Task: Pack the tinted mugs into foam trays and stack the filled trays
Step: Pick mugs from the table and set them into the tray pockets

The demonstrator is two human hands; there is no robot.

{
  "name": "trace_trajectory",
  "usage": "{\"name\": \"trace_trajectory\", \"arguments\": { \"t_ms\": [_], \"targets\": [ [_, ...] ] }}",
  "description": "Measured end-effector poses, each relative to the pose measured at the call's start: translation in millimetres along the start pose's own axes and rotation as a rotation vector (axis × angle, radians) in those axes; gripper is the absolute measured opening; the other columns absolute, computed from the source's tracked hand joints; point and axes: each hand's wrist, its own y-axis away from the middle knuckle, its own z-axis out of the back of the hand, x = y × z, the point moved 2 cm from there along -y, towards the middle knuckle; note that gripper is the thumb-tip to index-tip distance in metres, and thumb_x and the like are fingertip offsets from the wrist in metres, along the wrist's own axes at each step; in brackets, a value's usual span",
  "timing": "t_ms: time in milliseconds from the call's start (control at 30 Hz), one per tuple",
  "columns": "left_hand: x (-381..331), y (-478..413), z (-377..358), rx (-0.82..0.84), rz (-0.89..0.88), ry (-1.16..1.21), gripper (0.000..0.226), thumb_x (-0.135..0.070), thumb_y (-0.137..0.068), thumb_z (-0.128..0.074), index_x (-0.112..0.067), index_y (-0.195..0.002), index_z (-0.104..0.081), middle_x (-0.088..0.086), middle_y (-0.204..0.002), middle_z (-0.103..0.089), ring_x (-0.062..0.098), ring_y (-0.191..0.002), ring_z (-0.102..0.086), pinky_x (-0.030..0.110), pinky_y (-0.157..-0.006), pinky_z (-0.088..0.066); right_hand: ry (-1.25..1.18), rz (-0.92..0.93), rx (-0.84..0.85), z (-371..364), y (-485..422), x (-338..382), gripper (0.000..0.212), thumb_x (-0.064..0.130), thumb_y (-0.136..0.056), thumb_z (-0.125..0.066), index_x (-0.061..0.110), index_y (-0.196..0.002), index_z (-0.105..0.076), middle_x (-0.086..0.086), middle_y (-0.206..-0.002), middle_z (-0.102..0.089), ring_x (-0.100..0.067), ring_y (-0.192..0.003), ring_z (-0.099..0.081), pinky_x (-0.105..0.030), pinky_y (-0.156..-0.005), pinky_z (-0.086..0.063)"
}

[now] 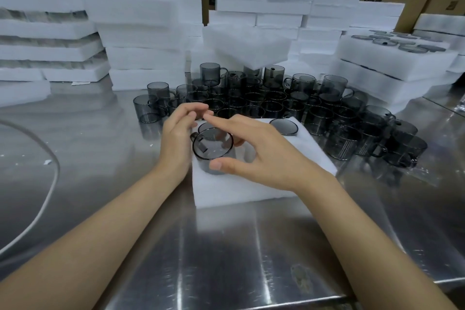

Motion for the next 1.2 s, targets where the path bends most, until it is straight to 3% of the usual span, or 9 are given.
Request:
{"name": "trace_trajectory", "arguments": {
  "t_ms": [100, 233, 400, 533, 667, 800, 900, 1033, 1200],
  "targets": [
    [3.1, -2.9, 1.4, -0.001, 0.013, 0.026, 0.027, -0.007, -0.093, -0.04, -0.017, -0.088, -0.066, 0.006, -0.091, -0.069, 0.021, -0.099, -0.062, 0.053, -0.102, -0.037, 0.035, 0.005, -0.015, -0.6, 0.5, 0.5, 0.061, 0.057, -0.081, -0.063, 0.025, -0.132, -0.056, 0.014, -0.117, -0.054, -0.005, -0.108, -0.054, -0.035, -0.094, -0.046],
    [4.4, -4.2, 2.2, 0.001, 0.025, 0.052, 0.024, -0.019, -0.08, -0.045, -0.017, -0.084, -0.068, 0.0, -0.085, -0.07, 0.014, -0.091, -0.063, 0.041, -0.095, -0.04, 0.138, -0.091, -0.01, 0.6, -0.4, -0.5, 0.058, 0.066, -0.069, -0.061, 0.025, -0.11, -0.059, 0.023, -0.12, -0.047, -0.001, -0.107, -0.05, -0.035, -0.089, -0.047],
    [6.9, -5.2, 2.7, 0.018, 0.001, 0.009, 0.025, -0.012, -0.086, -0.044, -0.016, -0.084, -0.069, -0.003, -0.085, -0.069, 0.009, -0.089, -0.063, 0.026, -0.086, -0.046, 0.146, 0.016, 0.053, -2.4, 1.7, 4.1, 0.059, 0.057, -0.086, -0.058, 0.027, -0.137, -0.052, 0.018, -0.145, -0.041, -0.004, -0.131, -0.039, -0.041, -0.106, -0.037],
    [6.2, -6.3, 1.5, 0.016, 0.003, 0.031, 0.032, 0.002, -0.093, -0.038, -0.01, -0.086, -0.066, 0.005, -0.087, -0.067, 0.004, -0.084, -0.063, 0.012, -0.075, -0.044, 0.313, 0.033, 0.176, -7.0, -3.2, 1.1, 0.05, 0.048, -0.093, -0.053, 0.025, -0.137, -0.053, 0.018, -0.15, -0.038, -0.002, -0.141, -0.024, -0.038, -0.114, -0.027],
    [8.2, -6.2, 1.9, 0.032, 0.014, 0.034, 0.032, 0.0, -0.093, -0.039, -0.012, -0.085, -0.067, 0.004, -0.088, -0.067, 0.009, -0.088, -0.063, 0.019, -0.08, -0.047, 0.237, 0.015, 0.232, -7.4, -3.4, -0.5, 0.054, 0.056, -0.09, -0.051, 0.024, -0.134, -0.057, 0.02, -0.152, -0.033, 0.003, -0.143, -0.015, -0.031, -0.116, -0.025],
    [9.0, -7.2, 3.3, 0.02, 0.067, 0.057, 0.023, -0.015, -0.081, -0.047, -0.018, -0.079, -0.07, 0.004, -0.086, -0.069, 0.02, -0.089, -0.061, 0.037, -0.09, -0.045, 0.256, -0.007, -0.099, 11.2, 2.3, -8.1, 0.032, 0.041, -0.093, -0.055, 0.024, -0.115, -0.071, 0.012, -0.137, -0.055, -0.01, -0.125, -0.048, -0.04, -0.1, -0.043],
    [8.5, -7.4, 3.7, 0.011, 0.095, 0.073, 0.023, -0.019, -0.077, -0.049, -0.024, -0.077, -0.072, -0.001, -0.082, -0.07, 0.015, -0.083, -0.062, 0.034, -0.087, -0.046, 0.51, -0.276, -0.323, 44.6, 8.8, -40.1, 0.031, 0.024, -0.095, -0.055, 0.021, -0.124, -0.065, 0.008, -0.133, -0.059, -0.019, -0.123, -0.05, -0.04, -0.099, -0.043],
    [10.2, -7.2, 4.7, -0.009, 0.089, 0.046, 0.028, -0.011, -0.086, -0.051, -0.029, -0.08, -0.071, -0.003, -0.082, -0.069, 0.015, -0.083, -0.06, 0.04, -0.092, -0.044, 0.385, -0.616, -0.441, 72.8, 27.1, -83.0, 0.041, -0.007, -0.089, -0.046, 0.003, -0.125, -0.062, -0.015, -0.13, -0.059, -0.029, -0.121, -0.052, -0.027, -0.105, -0.036],
    [9.1, -6.4, 3.9, -0.002, 0.085, 0.056, 0.022, -0.014, -0.081, -0.052, -0.026, -0.083, -0.07, -0.003, -0.079, -0.068, 0.024, -0.096, -0.059, 0.054, -0.108, -0.038, 0.164, -0.777, -0.468, 67.8, 28.0, -103.2, 0.048, -0.004, -0.089, -0.042, 0.008, -0.134, -0.054, -0.017, -0.125, -0.062, -0.028, -0.12, -0.055, -0.034, -0.107, -0.041]
  ]
}}
